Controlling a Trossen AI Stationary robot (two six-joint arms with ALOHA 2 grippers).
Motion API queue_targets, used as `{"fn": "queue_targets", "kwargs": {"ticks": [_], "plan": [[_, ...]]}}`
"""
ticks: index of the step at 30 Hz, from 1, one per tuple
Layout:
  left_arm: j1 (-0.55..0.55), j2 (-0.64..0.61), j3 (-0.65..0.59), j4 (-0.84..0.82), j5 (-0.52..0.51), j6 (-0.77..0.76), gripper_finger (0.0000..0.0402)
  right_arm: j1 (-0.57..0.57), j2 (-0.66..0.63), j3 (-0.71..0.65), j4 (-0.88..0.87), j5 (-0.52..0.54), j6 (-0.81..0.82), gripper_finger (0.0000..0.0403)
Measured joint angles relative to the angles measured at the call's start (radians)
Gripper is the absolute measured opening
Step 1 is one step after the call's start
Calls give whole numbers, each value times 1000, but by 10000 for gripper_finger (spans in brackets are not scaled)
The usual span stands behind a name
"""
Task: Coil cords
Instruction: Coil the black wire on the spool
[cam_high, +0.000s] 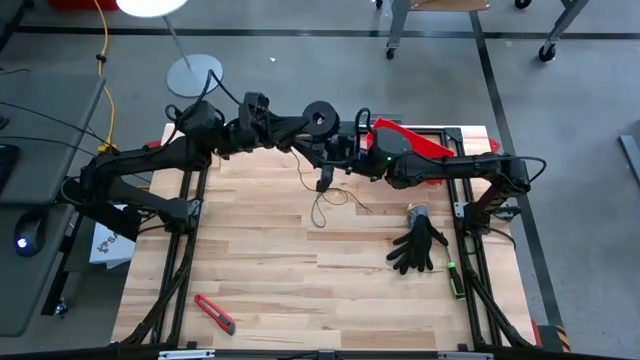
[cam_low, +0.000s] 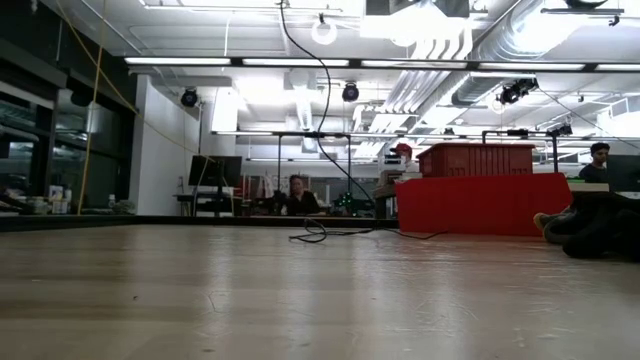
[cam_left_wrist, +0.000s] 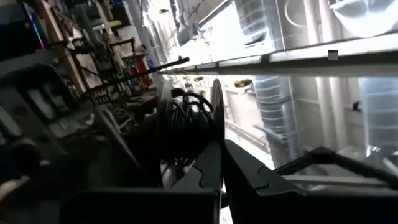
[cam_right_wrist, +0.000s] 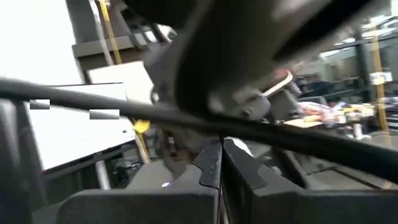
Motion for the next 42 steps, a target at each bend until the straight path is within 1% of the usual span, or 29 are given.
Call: {"fn": "queue_targets", "kwargs": {"ticks": [2,7,10,15,18,23,26,29,32,34,37,42], "plan": [[-1,0,0,14,25,-46,0,-1,15,0,20,23,0,0],[-16,-8,0,34,116,-141,0,-8,40,0,102,14,18,0],[-40,-27,0,8,124,-156,0,-9,41,0,104,6,11,0],[-68,-80,0,-101,128,-176,0,-14,41,0,103,-3,0,0],[-84,-121,0,-201,132,-177,0,-26,41,0,96,-36,0,0],[-93,-190,0,-373,164,-171,0,-51,41,0,94,-85,0,0],[-93,-221,0,-502,187,-124,0,-65,41,0,86,-117,7,0],[-92,-247,0,-629,184,-65,0,-73,41,0,67,-125,7,0],[-92,-272,1,-734,163,25,0,-78,41,0,42,-144,7,0],[-91,-284,1,-784,152,120,0,-78,41,-1,32,-144,9,0],[-74,-305,1,-850,126,200,0,-78,41,-1,19,-141,40,0],[-43,-331,0,-881,53,369,0,-81,39,-1,3,-124,61,0]]}}
